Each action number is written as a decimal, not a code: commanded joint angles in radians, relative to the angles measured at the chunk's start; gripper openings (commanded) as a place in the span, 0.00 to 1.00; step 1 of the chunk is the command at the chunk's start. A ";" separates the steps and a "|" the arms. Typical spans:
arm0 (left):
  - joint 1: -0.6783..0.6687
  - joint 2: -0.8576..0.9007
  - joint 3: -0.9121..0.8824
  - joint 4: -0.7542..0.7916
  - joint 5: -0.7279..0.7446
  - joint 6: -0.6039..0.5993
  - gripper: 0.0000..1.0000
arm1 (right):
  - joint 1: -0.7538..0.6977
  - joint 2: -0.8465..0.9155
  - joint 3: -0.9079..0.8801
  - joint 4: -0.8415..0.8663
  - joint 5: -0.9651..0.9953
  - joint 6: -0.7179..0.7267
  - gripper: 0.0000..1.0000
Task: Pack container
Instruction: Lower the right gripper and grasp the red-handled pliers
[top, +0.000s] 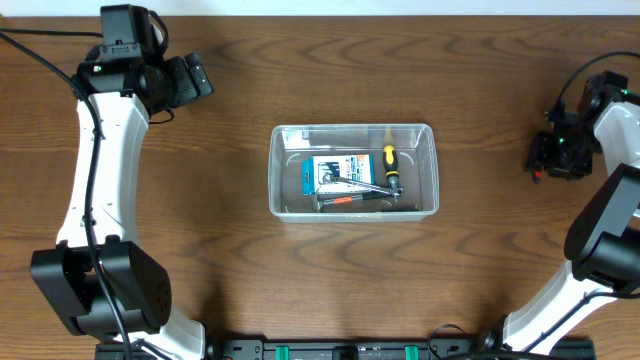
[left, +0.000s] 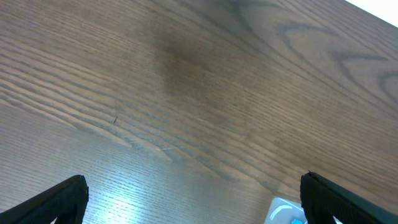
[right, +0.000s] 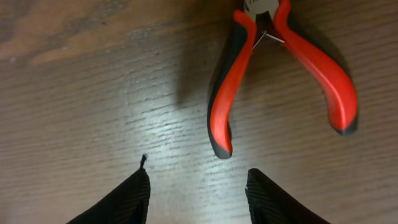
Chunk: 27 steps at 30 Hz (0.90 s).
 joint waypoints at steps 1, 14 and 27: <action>0.002 0.000 0.014 -0.002 0.002 -0.012 0.98 | -0.001 -0.010 -0.018 0.023 0.007 0.037 0.52; 0.002 0.000 0.014 -0.002 0.002 -0.012 0.98 | 0.002 -0.006 -0.018 0.098 0.087 0.117 0.51; 0.002 0.000 0.013 -0.002 0.002 -0.012 0.98 | 0.004 0.000 -0.018 0.163 0.089 0.156 0.50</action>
